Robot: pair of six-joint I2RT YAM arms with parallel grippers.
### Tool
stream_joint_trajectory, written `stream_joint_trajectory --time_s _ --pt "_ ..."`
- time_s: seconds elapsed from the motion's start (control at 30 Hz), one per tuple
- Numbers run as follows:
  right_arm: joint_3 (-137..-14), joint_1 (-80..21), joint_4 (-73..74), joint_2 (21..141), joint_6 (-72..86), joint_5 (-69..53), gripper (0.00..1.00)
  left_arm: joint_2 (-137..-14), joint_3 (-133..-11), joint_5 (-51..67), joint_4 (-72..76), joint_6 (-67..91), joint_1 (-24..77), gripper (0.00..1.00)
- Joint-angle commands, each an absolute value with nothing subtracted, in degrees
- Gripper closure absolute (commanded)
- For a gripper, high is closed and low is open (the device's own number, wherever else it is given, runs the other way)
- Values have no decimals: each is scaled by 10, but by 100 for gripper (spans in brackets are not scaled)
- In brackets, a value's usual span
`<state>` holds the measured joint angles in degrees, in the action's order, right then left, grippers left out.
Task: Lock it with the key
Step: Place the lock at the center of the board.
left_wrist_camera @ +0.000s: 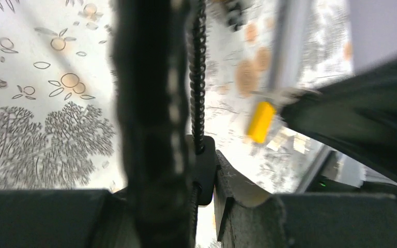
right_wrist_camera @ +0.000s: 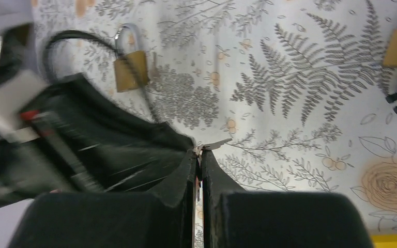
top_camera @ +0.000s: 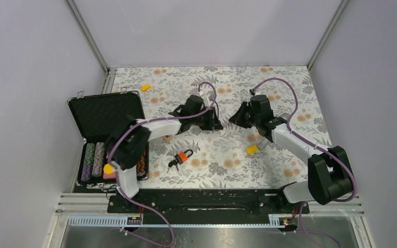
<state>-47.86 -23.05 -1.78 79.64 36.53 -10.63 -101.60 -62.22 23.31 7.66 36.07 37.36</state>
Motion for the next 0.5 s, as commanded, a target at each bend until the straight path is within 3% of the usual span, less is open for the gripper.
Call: stream_joint_trajectory --time_s 0.0,0.1,0.2,0.47 --pt "-474 -221 -26 806 375 -61 94 -1112 -716 233 112 354 381 100" --pt "-473 -214 -26 816 376 -51 94 -1175 -765 241 109 362 381 99" --pt "-478 -206 -26 836 378 -47 94 -1206 -784 238 109 370 381 89" --pt "-506 -194 -33 888 398 -34 95 -1213 -772 185 76 363 379 39"
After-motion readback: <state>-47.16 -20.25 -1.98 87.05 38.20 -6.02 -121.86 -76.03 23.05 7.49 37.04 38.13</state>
